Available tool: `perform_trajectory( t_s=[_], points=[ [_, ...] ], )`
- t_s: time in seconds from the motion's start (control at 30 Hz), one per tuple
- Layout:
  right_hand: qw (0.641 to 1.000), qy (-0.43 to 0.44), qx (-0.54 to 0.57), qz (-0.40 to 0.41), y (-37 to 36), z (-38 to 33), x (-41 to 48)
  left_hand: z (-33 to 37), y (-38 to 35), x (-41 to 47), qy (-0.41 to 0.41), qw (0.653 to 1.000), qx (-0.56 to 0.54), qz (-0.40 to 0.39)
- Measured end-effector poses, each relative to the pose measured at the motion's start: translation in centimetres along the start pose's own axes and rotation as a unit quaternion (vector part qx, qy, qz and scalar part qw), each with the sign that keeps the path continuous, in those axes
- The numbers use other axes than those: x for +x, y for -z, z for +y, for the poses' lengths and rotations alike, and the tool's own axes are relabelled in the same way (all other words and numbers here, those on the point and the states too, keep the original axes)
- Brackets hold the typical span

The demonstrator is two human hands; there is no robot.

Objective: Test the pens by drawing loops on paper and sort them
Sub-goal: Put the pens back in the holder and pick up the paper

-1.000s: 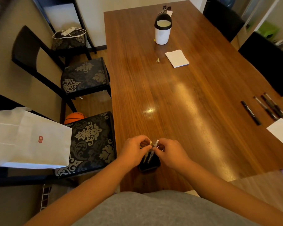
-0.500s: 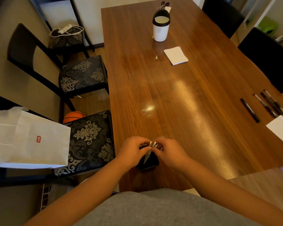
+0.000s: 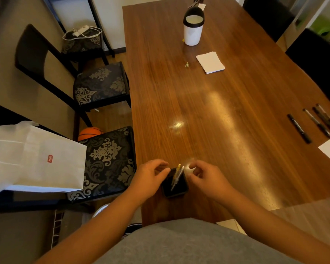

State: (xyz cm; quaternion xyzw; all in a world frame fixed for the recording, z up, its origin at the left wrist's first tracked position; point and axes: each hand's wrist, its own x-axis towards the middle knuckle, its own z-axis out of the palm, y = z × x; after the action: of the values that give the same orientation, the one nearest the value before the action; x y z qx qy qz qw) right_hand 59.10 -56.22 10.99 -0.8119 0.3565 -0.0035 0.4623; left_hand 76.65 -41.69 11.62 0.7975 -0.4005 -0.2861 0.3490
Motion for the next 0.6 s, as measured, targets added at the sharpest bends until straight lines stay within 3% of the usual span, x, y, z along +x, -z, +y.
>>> perform_trajectory(
  t_s=[0.13,0.2,0.37,0.6],
  points=[
    [0.99,-0.088,0.074,0.08,0.6,3.0,-2.7,-4.0,1.6,-3.3,0.073,0.996,0.002,0.045],
    [0.977,-0.155,0.097,0.113,0.3,4.7,-4.7,-6.8,2.2,-5.5,0.126,0.992,0.002,0.029],
    [0.944,-0.259,0.115,0.169,-4.3,7.6,-11.5,-14.2,2.0,-12.2,0.223,0.964,0.069,-0.127],
    [0.897,-0.379,0.188,0.124,-15.5,9.1,-20.6,-19.4,1.1,-19.2,0.235,0.909,0.153,-0.307]
  ],
)
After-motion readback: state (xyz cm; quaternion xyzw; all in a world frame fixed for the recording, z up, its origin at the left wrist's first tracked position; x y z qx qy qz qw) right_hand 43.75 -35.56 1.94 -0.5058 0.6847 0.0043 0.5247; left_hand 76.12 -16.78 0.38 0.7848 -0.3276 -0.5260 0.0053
